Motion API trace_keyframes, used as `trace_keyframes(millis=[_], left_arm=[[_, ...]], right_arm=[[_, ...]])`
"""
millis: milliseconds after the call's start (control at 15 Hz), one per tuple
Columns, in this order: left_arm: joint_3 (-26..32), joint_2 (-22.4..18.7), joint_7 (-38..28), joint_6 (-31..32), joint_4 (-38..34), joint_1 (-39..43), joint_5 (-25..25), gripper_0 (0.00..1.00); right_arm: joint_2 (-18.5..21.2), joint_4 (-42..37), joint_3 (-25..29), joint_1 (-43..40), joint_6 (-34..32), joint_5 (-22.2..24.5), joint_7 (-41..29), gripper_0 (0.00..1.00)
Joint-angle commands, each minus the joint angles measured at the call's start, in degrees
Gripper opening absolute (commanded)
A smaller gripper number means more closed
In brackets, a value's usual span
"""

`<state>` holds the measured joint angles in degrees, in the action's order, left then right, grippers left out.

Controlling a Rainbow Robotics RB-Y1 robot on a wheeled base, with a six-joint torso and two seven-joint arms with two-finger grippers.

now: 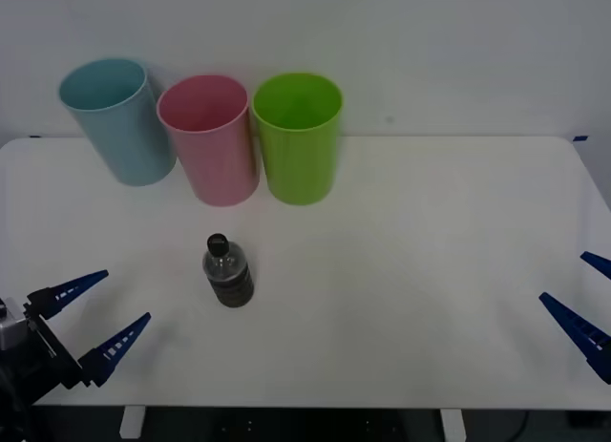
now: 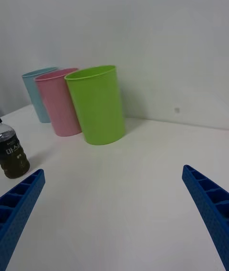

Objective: Grasp the object on the table and drop it into the matching bin: aluminum can to the light blue bin, PET bottle to the pink bin.

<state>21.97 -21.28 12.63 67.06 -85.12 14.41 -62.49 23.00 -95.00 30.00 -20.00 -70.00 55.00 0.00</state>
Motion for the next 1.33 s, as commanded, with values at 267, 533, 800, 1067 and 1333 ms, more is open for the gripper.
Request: trace_keyframes(millis=[267,533,800,1067,1333], left_arm=[[-4.0,0.1,1.1,-1.2,4.5,-3.8,0.0,1.00],[-5.2,1.9,1.2,-1.3,6.6,-6.7,-1.0,1.00],[-4.6,5.5,1.3,-1.7,6.6,-8.3,-5.2,1.00],[-4.1,8.6,1.3,-1.8,6.7,-9.7,-9.1,1.00],[-4.1,10.5,1.1,-2.5,6.7,-10.7,-11.9,1.00]], right_arm=[[0.0,0.0,0.0,0.0,0.0,0.0,0.0,1.00],[0.0,0.0,0.0,0.0,0.0,0.0,0.0,1.00],[0.0,0.0,0.0,0.0,0.0,0.0,0.0,1.00],[0.0,0.0,0.0,0.0,0.0,0.0,0.0,1.00],[0.0,0.0,0.0,0.0,0.0,0.0,0.0,1.00]])
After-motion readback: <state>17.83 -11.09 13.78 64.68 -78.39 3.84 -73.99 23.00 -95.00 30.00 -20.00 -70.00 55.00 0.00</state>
